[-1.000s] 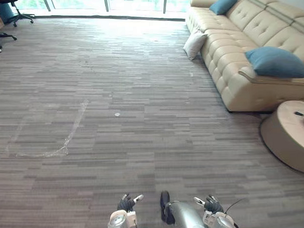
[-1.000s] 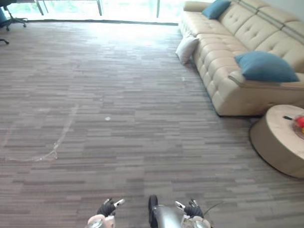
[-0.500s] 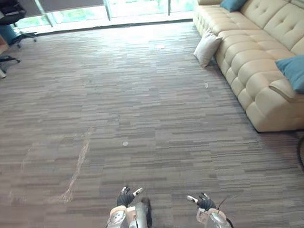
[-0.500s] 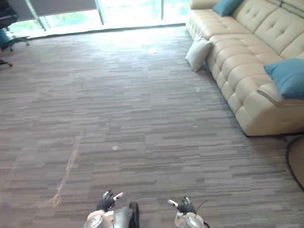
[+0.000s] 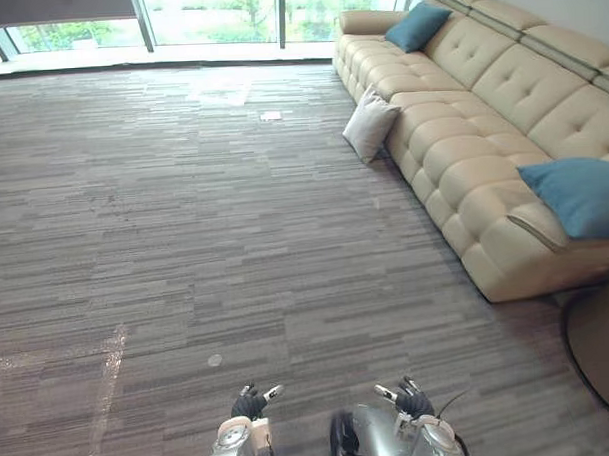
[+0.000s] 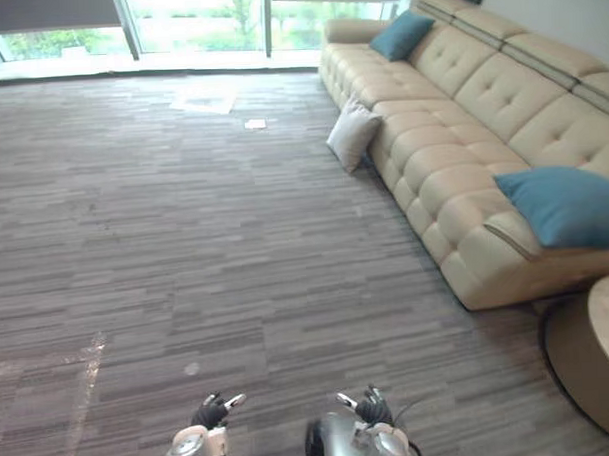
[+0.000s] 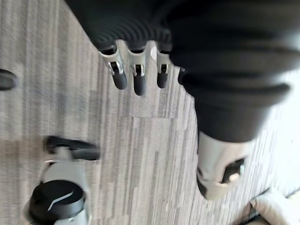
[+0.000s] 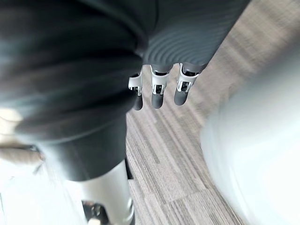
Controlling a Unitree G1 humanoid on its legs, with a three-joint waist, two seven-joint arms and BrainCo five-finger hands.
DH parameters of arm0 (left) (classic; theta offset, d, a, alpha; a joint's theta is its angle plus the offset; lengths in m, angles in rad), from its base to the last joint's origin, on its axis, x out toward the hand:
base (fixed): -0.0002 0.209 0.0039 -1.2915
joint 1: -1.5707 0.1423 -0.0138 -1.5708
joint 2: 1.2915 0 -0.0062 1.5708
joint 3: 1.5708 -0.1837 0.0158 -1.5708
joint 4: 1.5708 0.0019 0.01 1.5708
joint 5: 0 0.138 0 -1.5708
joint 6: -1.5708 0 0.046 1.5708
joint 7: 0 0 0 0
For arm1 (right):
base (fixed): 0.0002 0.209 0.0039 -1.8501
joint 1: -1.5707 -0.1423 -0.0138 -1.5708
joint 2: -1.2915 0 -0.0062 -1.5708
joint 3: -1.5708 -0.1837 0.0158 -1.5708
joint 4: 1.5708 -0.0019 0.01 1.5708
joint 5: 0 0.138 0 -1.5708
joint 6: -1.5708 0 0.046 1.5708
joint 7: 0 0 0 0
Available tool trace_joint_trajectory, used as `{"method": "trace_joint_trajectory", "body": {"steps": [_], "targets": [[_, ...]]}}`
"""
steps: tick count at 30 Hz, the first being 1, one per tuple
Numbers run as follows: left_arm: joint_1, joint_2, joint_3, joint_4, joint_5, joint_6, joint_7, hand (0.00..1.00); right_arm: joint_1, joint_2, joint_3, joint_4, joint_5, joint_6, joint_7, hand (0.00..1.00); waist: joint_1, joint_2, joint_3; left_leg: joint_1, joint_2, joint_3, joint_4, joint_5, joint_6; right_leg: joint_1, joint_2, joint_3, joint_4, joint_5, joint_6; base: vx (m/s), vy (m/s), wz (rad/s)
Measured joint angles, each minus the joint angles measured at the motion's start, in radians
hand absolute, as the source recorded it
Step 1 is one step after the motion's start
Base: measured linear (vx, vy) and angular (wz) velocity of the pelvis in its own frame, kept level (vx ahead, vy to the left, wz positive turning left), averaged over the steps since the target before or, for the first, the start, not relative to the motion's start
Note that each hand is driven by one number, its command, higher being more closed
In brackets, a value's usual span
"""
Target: Pick up cushions and gather them together orderly.
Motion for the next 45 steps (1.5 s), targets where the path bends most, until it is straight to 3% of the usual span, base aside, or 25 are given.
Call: {"method": "trace_joint_trajectory", "body": {"steps": [1,2,4,5,6,7,9,11,12,14,16,18,19,20,22,26,30,32,34,35,36,38,41,43,45], "targets": [[-0.004,-0.008,0.0,-0.002,0.007,0.004,0.001,0.0,-0.004,-0.013,0.0,-0.004,0.0,-0.001,0.0,0.0,-0.013,-0.002,0.016,-0.021,-0.02,-0.034,0.085,0.05,-0.027,-0.026,-0.039,-0.014,0.129,-0.02,-0.024,0.52,-0.106,0.42],[-0.003,-0.006,-0.003,-0.001,0.008,0.007,0.0,0.0,-0.005,-0.02,-0.001,-0.017,0.0,-0.002,0.001,0.0,-0.023,-0.005,0.024,-0.045,-0.037,-0.044,0.167,0.084,-0.055,-0.04,-0.035,-0.023,0.176,-0.05,0.011,0.57,-0.181,0.47],[0.033,-0.007,0.022,-0.04,0.007,0.006,0.0,0.0,0.005,-0.029,0.042,-0.017,0.001,-0.001,-0.002,0.0,-0.004,0.035,0.001,-0.229,-0.002,-0.041,0.616,0.254,-0.195,0.101,0.023,-0.014,-0.05,-0.077,-0.022,0.51,-0.148,-0.11],[0.034,-0.001,0.036,-0.054,0.007,0.003,-0.003,0.0,-0.001,-0.019,0.049,-0.006,0.002,0.0,-0.002,0.0,0.015,0.063,0.006,-0.315,0.044,-0.018,0.792,0.238,-0.181,0.162,0.063,-0.001,-0.095,-0.095,-0.032,0.7,-0.024,-0.59],[0.033,0.01,0.063,-0.064,0.005,0.003,0.003,0.0,-0.026,0.009,0.051,0.026,0.002,0.005,-0.004,0.0,0.034,0.049,0.035,-0.438,0.08,0.032,0.926,0.158,-0.07,0.29,0.083,0.029,-0.163,-0.138,-0.054,0.62,0.012,-0.43],[0.036,0.012,0.061,-0.069,0.004,0.003,0.002,0.0,-0.025,0.016,0.051,0.029,0.002,0.008,-0.005,0.0,0.042,0.043,0.039,-0.467,0.083,0.047,0.926,0.14,-0.061,0.323,0.081,0.037,-0.181,-0.143,-0.053,0.8,0.0,-0.43],[0.073,0.026,0.062,-0.154,-0.015,-0.017,0.002,0.0,-0.011,0.032,0.068,0.031,0.002,0.015,-0.01,0.0,0.081,-0.004,0.026,-0.648,0.091,0.178,0.582,0.052,-0.056,0.497,0.044,0.111,-0.321,-0.169,0.001,0.8,0.066,-0.79],[0.075,0.028,0.067,-0.156,-0.014,-0.019,0.002,0.0,-0.009,0.032,0.064,0.029,0.002,0.016,-0.012,0.0,0.09,-0.003,0.024,-0.659,0.082,0.189,0.281,0.092,-0.061,0.553,0.023,0.155,-0.356,-0.195,0.031,0.74,0.211,-0.89],[0.077,0.032,0.074,-0.162,-0.014,-0.018,0.002,0.0,-0.002,0.036,0.065,0.034,0.001,0.022,-0.013,0.0,0.103,-0.023,0.008,-0.672,0.059,0.179,0.185,0.236,-0.063,0.609,-0.014,0.203,-0.395,-0.216,0.054,0.94,0.344,-0.99],[0.082,0.049,0.076,-0.154,-0.014,-0.017,0.004,0.0,-0.004,0.042,0.066,0.051,0.0,0.023,-0.012,0.0,0.097,-0.057,-0.038,-0.659,0.018,0.217,0.18,0.235,-0.003,0.604,-0.061,0.236,-0.39,-0.213,0.065,0.67,0.259,-0.51],[0.069,0.049,0.077,-0.143,-0.013,-0.016,0.004,0.0,0.006,0.054,0.064,0.051,-0.001,0.026,-0.012,0.0,0.094,-0.073,-0.04,-0.631,0.009,0.244,0.279,0.184,0.081,0.587,-0.097,0.262,-0.264,-0.118,0.142,0.78,0.324,-0.27],[0.067,0.052,0.077,-0.132,-0.013,-0.015,0.005,0.0,0.005,0.059,0.073,0.043,-0.001,0.025,-0.011,0.0,0.097,-0.064,-0.024,-0.633,0.027,0.26,0.414,0.162,0.09,0.551,-0.091,0.278,-0.061,-0.019,0.15,0.5,0.265,-0.49],[0.075,0.054,0.066,-0.136,-0.013,-0.018,0.012,0.0,0.032,0.045,0.091,0.02,-0.003,0.021,-0.009,0.0,0.104,-0.049,-0.038,-0.517,0.012,0.25,0.25,0.132,0.054,0.451,-0.09,0.285,0.205,0.021,0.209,0.59,0.31,-0.62],[0.066,0.059,0.053,-0.103,-0.014,-0.01,0.017,0.0,0.045,0.046,0.096,-0.005,-0.006,0.015,-0.004,0.0,0.086,-0.057,-0.042,-0.407,-0.044,0.22,0.15,0.067,0.061,0.353,-0.101,0.279,0.428,-0.016,0.201,0.46,0.207,-0.34],[0.022,0.047,0.019,-0.06,-0.014,-0.006,0.019,0.0,0.056,0.042,0.086,-0.026,-0.007,0.014,-0.004,0.0,0.055,-0.069,-0.037,-0.336,-0.072,0.2,0.085,0.058,0.075,0.233,-0.089,0.237,0.55,-0.074,0.181,0.43,0.117,0.23],[-0.009,0.001,0.021,-0.045,-0.014,0.005,0.02,0.0,0.042,0.032,0.038,-0.062,-0.007,0.0,-0.004,0.0,0.029,-0.033,0.012,-0.14,-0.064,0.167,-0.051,0.026,0.09,0.02,-0.038,0.019,0.401,-0.174,0.129,0.52,0.086,0.21],[0.0,0.008,0.017,-0.043,-0.014,0.007,0.019,0.0,0.02,0.028,0.015,-0.005,-0.001,0.0,-0.001,0.0,0.017,-0.07,0.013,0.002,-0.088,0.075,-0.112,0.023,0.094,-0.001,0.014,-0.015,-0.151,0.004,0.089,0.56,-0.042,0.63],[0.024,0.006,0.022,-0.035,-0.013,0.009,0.018,0.0,0.01,0.021,0.016,0.013,-0.001,0.001,0.001,0.0,0.0,-0.062,0.001,0.016,-0.075,0.003,-0.033,0.013,0.077,0.018,0.028,0.011,-0.1,0.083,-0.021,0.65,-0.134,0.68],[0.034,0.002,0.026,-0.036,-0.011,0.009,0.017,0.0,-0.003,0.012,0.028,0.016,-0.001,0.005,0.002,0.0,0.006,-0.015,-0.007,-0.066,-0.054,-0.006,0.195,0.031,0.021,0.055,0.041,-0.003,-0.097,0.032,-0.029,0.73,-0.106,0.24],[0.033,-0.002,0.045,-0.041,-0.011,0.009,0.019,0.0,-0.01,0.01,0.056,0.013,-0.001,0.006,0.002,0.0,0.008,0.007,0.0,-0.184,-0.039,-0.006,0.453,0.121,-0.113,0.109,0.058,0.013,-0.135,0.012,-0.036,0.67,-0.036,-0.43],[0.037,-0.003,0.063,-0.054,-0.011,0.008,0.018,0.0,-0.014,0.014,0.079,0.016,-0.001,0.011,0.003,0.0,0.021,0.029,0.006,-0.304,-0.001,0.0,0.708,0.223,-0.191,0.184,0.086,0.039,-0.191,0.003,-0.047,0.81,-0.031,-0.56],[0.035,0.002,0.076,-0.077,-0.014,0.006,0.014,0.0,-0.023,0.033,0.089,0.024,-0.001,0.018,0.0,0.0,0.042,0.027,0.03,-0.402,0.043,0.044,0.912,0.184,-0.124,0.319,0.111,0.084,-0.255,-0.021,-0.059,0.6,0.019,-0.75],[0.045,0.015,0.074,-0.131,-0.015,-0.008,0.014,0.0,-0.028,0.054,0.111,0.023,0.0,0.022,-0.004,0.0,0.071,-0.008,0.032,-0.56,0.089,0.119,0.882,0.115,-0.059,0.465,0.092,0.174,-0.353,-0.048,-0.054,0.5,0.075,-0.81],[0.047,0.007,0.068,-0.149,-0.015,-0.011,0.013,0.0,-0.03,0.051,0.103,0.018,0.0,0.022,-0.011,0.0,0.078,-0.011,0.028,-0.643,0.1,0.181,0.65,0.071,-0.045,0.534,0.059,0.228,-0.401,-0.074,-0.029,0.49,0.155,-0.7],[0.053,0.002,0.073,-0.158,-0.015,-0.016,0.014,0.0,-0.022,0.049,0.077,0.02,0.0,0.023,-0.014,0.0,0.087,-0.009,0.021,-0.656,0.062,0.138,0.215,0.125,-0.079,0.594,0.015,0.277,-0.434,-0.121,0.003,0.55,0.231,-0.55]]}}
